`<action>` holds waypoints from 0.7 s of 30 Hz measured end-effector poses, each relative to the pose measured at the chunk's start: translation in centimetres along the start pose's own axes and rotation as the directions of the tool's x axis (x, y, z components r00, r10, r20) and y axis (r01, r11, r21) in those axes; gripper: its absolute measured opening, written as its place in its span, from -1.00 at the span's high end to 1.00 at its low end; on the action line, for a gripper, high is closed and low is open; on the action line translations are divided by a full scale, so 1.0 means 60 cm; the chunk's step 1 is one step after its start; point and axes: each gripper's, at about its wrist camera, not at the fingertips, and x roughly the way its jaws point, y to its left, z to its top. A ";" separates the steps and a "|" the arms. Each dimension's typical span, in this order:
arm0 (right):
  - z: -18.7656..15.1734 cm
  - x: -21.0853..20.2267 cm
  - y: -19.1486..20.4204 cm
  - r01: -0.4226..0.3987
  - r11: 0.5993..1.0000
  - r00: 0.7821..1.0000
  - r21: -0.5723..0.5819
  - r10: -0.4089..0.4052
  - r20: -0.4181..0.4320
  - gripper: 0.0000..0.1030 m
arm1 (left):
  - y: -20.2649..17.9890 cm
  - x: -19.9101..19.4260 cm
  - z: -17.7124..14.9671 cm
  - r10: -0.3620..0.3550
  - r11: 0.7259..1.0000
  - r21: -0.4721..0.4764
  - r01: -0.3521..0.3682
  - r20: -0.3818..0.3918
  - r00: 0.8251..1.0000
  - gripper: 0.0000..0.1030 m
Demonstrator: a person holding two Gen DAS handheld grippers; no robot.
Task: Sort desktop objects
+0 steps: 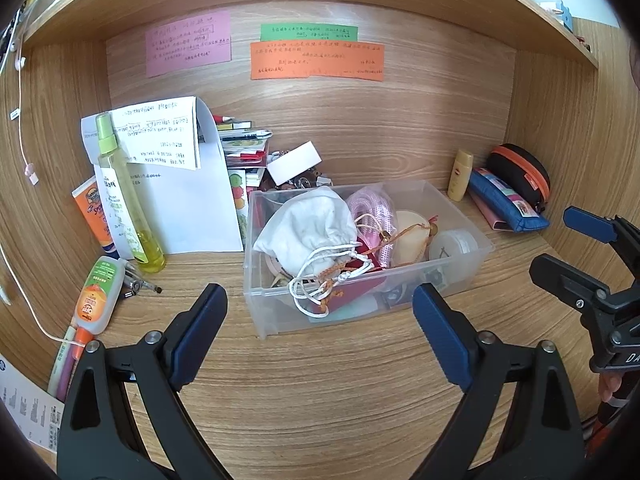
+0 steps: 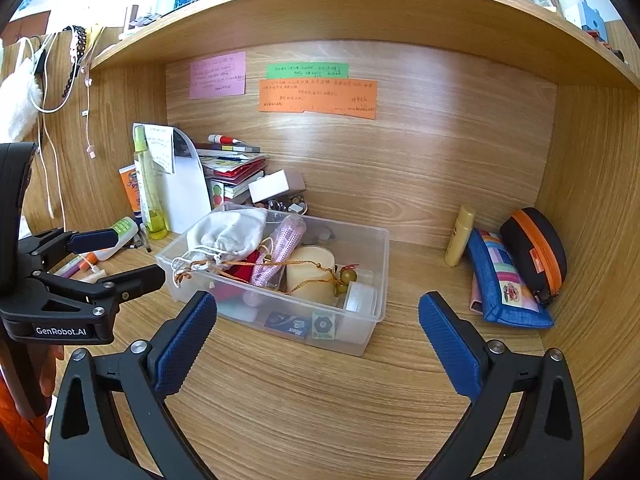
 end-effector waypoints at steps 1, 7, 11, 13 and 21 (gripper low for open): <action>0.000 0.001 0.000 0.000 1.000 1.000 0.000 0.000 -0.001 -0.96 | 0.000 0.001 0.000 0.000 1.000 0.001 0.000 0.000 1.000 -0.84; 0.001 0.002 0.002 0.000 1.000 1.000 -0.006 0.000 -0.002 -0.96 | -0.001 -0.001 0.001 0.001 1.000 0.004 -0.001 0.008 1.000 -0.84; 0.002 0.003 0.001 -0.001 1.000 1.000 -0.007 0.001 -0.001 -0.96 | -0.002 -0.004 0.003 -0.001 1.000 0.007 0.001 0.015 1.000 -0.84; 0.002 0.004 0.001 -0.001 1.000 1.000 -0.007 0.001 -0.003 -0.96 | -0.003 -0.005 0.003 0.001 1.000 0.008 -0.002 0.017 1.000 -0.84; 0.004 0.002 0.000 -0.008 1.000 1.000 -0.009 0.008 0.003 -0.96 | -0.005 -0.013 0.004 -0.029 0.999 0.014 0.029 0.021 0.999 -0.86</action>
